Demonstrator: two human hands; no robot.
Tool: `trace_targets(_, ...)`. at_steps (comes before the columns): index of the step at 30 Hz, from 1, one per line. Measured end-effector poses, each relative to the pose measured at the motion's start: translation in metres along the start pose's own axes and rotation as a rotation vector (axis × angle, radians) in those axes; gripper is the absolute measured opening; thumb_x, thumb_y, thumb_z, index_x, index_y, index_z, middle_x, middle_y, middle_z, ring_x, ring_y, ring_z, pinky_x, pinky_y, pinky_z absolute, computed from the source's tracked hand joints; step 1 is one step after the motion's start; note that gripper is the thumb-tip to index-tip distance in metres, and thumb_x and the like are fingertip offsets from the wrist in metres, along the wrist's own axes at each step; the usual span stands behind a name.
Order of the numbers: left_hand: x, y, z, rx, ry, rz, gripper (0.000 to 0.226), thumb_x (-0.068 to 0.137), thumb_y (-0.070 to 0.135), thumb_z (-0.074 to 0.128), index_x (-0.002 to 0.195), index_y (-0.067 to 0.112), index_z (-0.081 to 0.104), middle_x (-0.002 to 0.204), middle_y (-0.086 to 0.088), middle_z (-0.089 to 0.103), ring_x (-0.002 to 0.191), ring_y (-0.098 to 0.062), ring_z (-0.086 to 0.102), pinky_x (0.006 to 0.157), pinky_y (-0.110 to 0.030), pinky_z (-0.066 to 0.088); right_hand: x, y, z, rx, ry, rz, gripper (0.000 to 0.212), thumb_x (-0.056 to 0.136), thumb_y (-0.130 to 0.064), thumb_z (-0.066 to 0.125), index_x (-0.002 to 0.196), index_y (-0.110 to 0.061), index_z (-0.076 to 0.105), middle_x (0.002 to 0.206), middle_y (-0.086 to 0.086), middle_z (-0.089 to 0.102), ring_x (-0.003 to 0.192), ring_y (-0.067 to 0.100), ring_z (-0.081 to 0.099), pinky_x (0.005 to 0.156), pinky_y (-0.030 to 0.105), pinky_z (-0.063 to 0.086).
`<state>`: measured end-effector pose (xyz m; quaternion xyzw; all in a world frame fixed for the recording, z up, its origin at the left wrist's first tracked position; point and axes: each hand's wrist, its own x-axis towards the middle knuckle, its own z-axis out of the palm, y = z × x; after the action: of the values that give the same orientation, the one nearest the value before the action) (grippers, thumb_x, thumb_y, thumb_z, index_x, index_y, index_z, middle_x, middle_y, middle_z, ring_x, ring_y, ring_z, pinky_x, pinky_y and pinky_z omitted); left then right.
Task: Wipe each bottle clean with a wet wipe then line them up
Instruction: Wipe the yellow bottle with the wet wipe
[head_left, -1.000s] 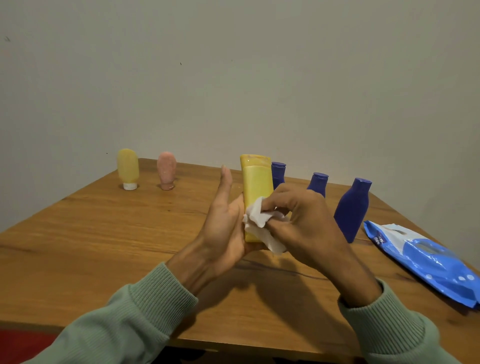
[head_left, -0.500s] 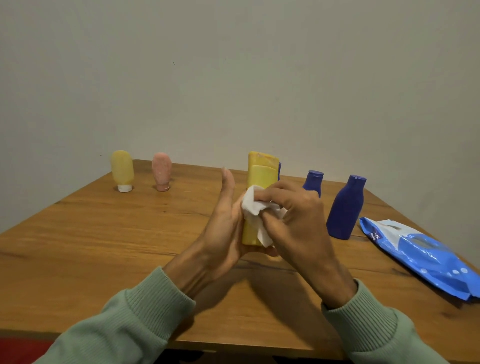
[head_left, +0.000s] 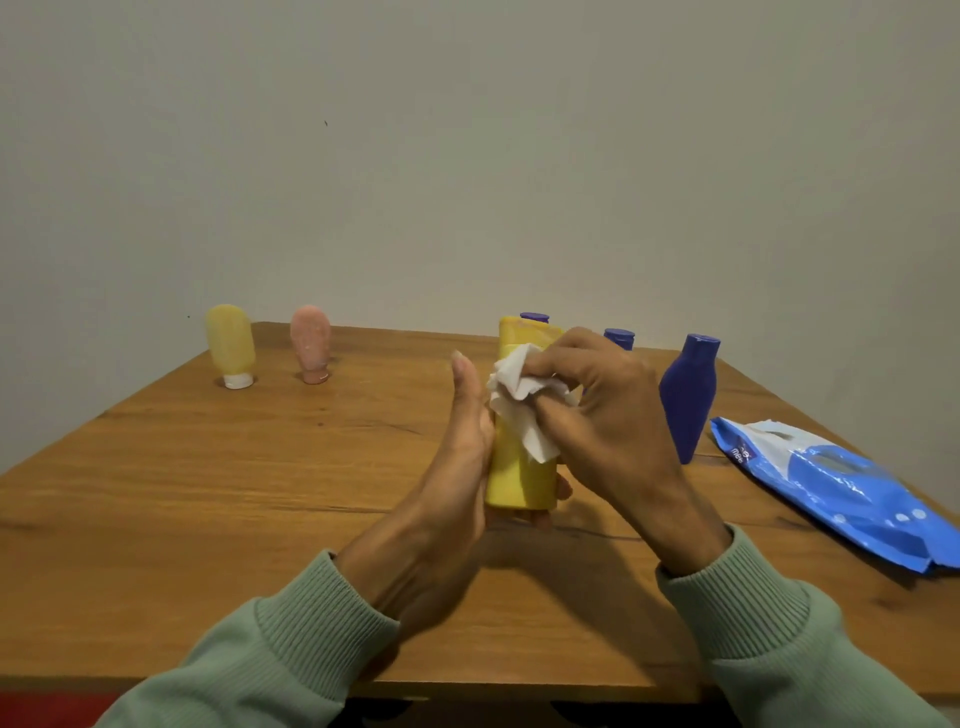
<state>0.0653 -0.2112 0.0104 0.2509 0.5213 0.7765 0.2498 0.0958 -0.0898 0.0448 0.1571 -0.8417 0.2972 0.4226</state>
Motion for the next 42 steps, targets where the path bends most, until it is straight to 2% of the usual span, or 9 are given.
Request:
trace_targets(4, -0.002, 0.002, 0.004, 0.064, -0.013, 0.004, 0.073, 0.079, 0.081, 0.009, 0.097, 0.046, 0.07, 0.121, -0.024, 0.062, 0.11, -0.048, 0.059, 0.094, -0.067, 0.042, 0.0, 0.001, 0.0, -0.035, 0.046, -0.005, 0.017, 0.08, -0.011, 0.068, 0.097, -0.012, 0.072, 0.087, -0.007, 0.06, 0.079, 0.0, 0.057, 0.069, 0.009, 0.046)
trace_targets(7, -0.001, -0.001, 0.001, 0.128, -0.027, 0.006, 0.073, 0.078, 0.082, 0.01, 0.1, 0.042, 0.068, 0.103, -0.021, 0.063, 0.086, -0.035, 0.062, 0.066, -0.045, 0.051, 0.001, 0.003, -0.001, -0.059, 0.145, -0.008, 0.017, 0.08, -0.007, 0.067, 0.096, -0.011, 0.072, 0.087, -0.006, 0.059, 0.076, 0.002, 0.056, 0.066, 0.011, 0.046)
trace_targets(9, -0.002, -0.004, -0.001, 0.161, -0.053, 0.0, 0.076, 0.078, 0.084, 0.013, 0.107, 0.036, 0.064, 0.104, -0.022, 0.061, 0.086, -0.033, 0.062, 0.062, -0.038, 0.05, 0.002, 0.004, -0.001, -0.09, 0.208, -0.009, 0.017, 0.08, -0.011, 0.064, 0.096, -0.01, 0.072, 0.086, -0.005, 0.059, 0.073, 0.004, 0.055, 0.065, 0.012, 0.046)
trace_targets(14, -0.005, -0.003, -0.002, 0.33, -0.043, 0.013, 0.078, 0.07, 0.088, 0.018, 0.107, 0.034, 0.061, 0.101, -0.016, 0.066, 0.088, -0.029, 0.066, 0.064, -0.039, 0.052, 0.003, 0.004, -0.004, -0.093, 0.231, -0.022, 0.018, 0.08, -0.013, 0.063, 0.095, -0.007, 0.071, 0.086, 0.0, 0.063, 0.074, 0.005, 0.056, 0.065, 0.013, 0.048)
trace_targets(18, -0.007, -0.003, -0.002, 0.464, -0.027, 0.042, 0.082, 0.071, 0.087, 0.016, 0.119, 0.03, 0.052, 0.101, -0.012, 0.067, 0.085, -0.021, 0.068, 0.067, -0.032, 0.054, 0.004, 0.005, -0.008, -0.105, 0.276, -0.009, 0.016, 0.081, -0.012, 0.07, 0.097, -0.009, 0.07, 0.088, -0.008, 0.058, 0.075, 0.002, 0.055, 0.066, 0.013, 0.049)
trace_targets(25, -0.007, 0.001, 0.0, 0.408, -0.014, 0.055, 0.087, 0.069, 0.079, 0.017, 0.12, 0.019, 0.053, 0.095, -0.011, 0.066, 0.078, -0.021, 0.065, 0.062, -0.036, 0.05, 0.005, 0.011, -0.011, -0.089, 0.297, 0.01, 0.009, 0.082, -0.007, 0.07, 0.091, -0.008, 0.07, 0.083, -0.005, 0.061, 0.075, -0.006, 0.055, 0.065, 0.005, 0.043)
trace_targets(30, -0.011, -0.002, 0.002, 0.548, 0.014, 0.05, 0.072, 0.072, 0.079, 0.016, 0.117, 0.035, 0.051, 0.1, -0.006, 0.065, 0.082, -0.014, 0.068, 0.066, -0.026, 0.054, 0.004, 0.005, -0.01, -0.095, 0.29, -0.015, 0.013, 0.08, -0.01, 0.073, 0.093, -0.009, 0.07, 0.086, -0.006, 0.061, 0.076, 0.001, 0.056, 0.066, 0.009, 0.046)
trace_targets(37, -0.006, -0.005, -0.003, 0.543, 0.082, 0.107, 0.105, 0.044, 0.104, 0.02, 0.119, 0.038, 0.052, 0.097, -0.002, 0.068, 0.081, -0.015, 0.069, 0.065, -0.028, 0.054, 0.005, 0.003, -0.01, -0.068, 0.292, -0.016, 0.014, 0.079, -0.012, 0.075, 0.091, -0.007, 0.07, 0.084, -0.007, 0.059, 0.076, -0.005, 0.055, 0.067, 0.003, 0.045)
trace_targets(42, -0.009, -0.003, 0.001, 0.637, 0.04, 0.186, 0.08, 0.05, 0.102, 0.019, 0.107, 0.052, 0.046, 0.097, 0.005, 0.061, 0.08, -0.002, 0.062, 0.062, -0.017, 0.05, 0.002, 0.002, -0.008, -0.078, 0.295, -0.023, 0.015, 0.077, -0.012, 0.074, 0.089, -0.007, 0.069, 0.086, -0.008, 0.058, 0.077, -0.006, 0.054, 0.068, 0.006, 0.047)
